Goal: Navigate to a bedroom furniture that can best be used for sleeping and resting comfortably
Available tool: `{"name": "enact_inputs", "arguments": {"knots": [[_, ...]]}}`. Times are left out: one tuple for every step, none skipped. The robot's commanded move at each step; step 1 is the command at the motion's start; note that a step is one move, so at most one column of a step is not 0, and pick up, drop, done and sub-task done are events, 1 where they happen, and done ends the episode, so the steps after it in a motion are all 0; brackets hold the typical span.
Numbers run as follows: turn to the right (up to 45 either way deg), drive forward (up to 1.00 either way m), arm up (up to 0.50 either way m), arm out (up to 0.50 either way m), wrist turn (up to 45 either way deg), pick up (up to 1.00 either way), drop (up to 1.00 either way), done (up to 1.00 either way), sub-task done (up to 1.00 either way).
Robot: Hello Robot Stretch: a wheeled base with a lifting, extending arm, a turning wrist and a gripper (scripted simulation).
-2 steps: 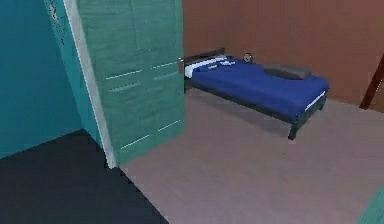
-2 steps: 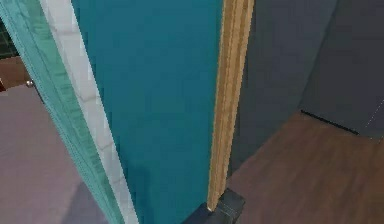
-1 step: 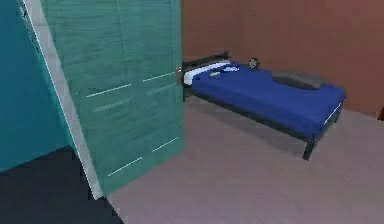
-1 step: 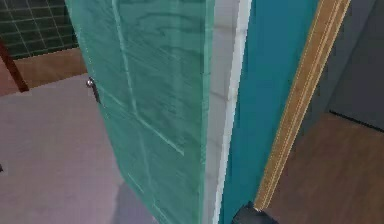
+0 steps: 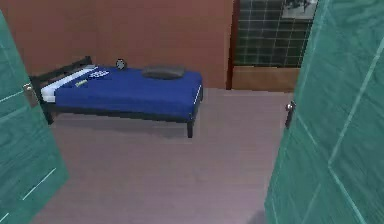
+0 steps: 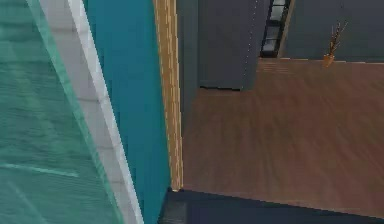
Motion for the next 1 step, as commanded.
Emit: {"name": "enact_inputs", "arguments": {"knots": [[0.0, 1.0, 0.0, 0.0, 0.0, 0.0, 0.0, 0.0, 0.0]]}}
